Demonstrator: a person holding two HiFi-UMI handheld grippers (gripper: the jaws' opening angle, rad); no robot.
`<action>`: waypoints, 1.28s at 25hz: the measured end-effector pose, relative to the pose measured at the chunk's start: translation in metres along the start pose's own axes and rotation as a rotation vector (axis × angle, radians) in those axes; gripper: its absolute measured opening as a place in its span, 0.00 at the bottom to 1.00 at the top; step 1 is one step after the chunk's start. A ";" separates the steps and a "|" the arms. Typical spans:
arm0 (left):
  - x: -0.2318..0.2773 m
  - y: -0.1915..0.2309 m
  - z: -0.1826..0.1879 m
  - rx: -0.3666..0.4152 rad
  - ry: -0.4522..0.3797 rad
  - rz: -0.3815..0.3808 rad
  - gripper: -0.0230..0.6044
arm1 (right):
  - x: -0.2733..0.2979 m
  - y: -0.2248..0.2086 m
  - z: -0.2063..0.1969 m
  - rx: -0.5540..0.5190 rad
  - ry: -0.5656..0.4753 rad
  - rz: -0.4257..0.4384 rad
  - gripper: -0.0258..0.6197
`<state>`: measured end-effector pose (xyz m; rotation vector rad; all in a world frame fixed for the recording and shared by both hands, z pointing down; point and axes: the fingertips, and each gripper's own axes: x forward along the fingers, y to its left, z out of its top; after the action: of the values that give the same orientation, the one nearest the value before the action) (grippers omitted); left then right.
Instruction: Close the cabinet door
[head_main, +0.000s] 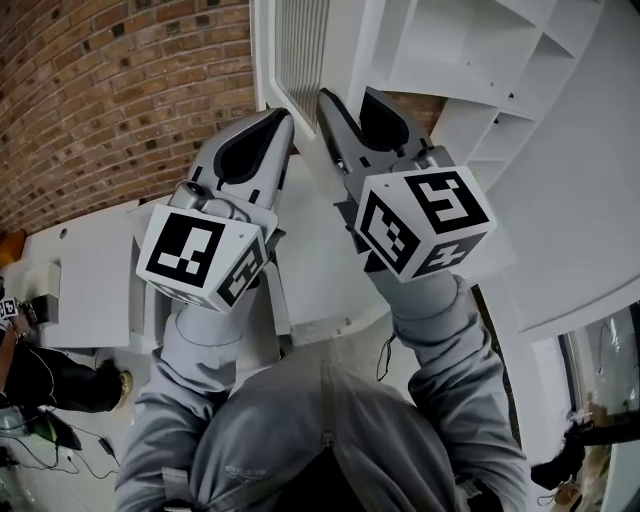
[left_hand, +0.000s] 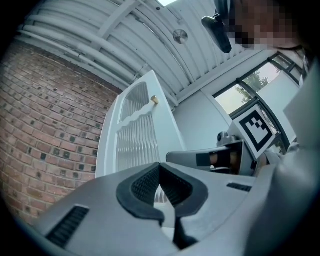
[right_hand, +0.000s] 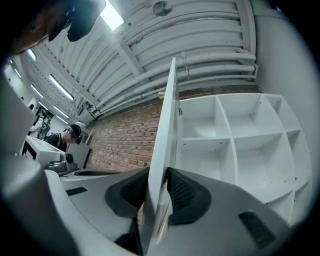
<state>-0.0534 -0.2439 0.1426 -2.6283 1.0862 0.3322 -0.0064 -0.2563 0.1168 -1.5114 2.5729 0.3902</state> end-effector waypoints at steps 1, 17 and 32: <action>0.002 -0.001 -0.002 -0.003 0.002 -0.007 0.04 | -0.001 -0.003 0.000 0.000 0.003 -0.003 0.21; 0.017 -0.011 -0.011 -0.025 0.009 -0.085 0.04 | -0.008 -0.036 -0.004 0.028 0.027 0.004 0.19; 0.030 -0.022 -0.021 -0.041 0.011 -0.162 0.04 | -0.008 -0.060 -0.005 0.025 0.048 0.036 0.18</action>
<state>-0.0142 -0.2555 0.1561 -2.7354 0.8715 0.3089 0.0499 -0.2795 0.1143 -1.4860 2.6342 0.3287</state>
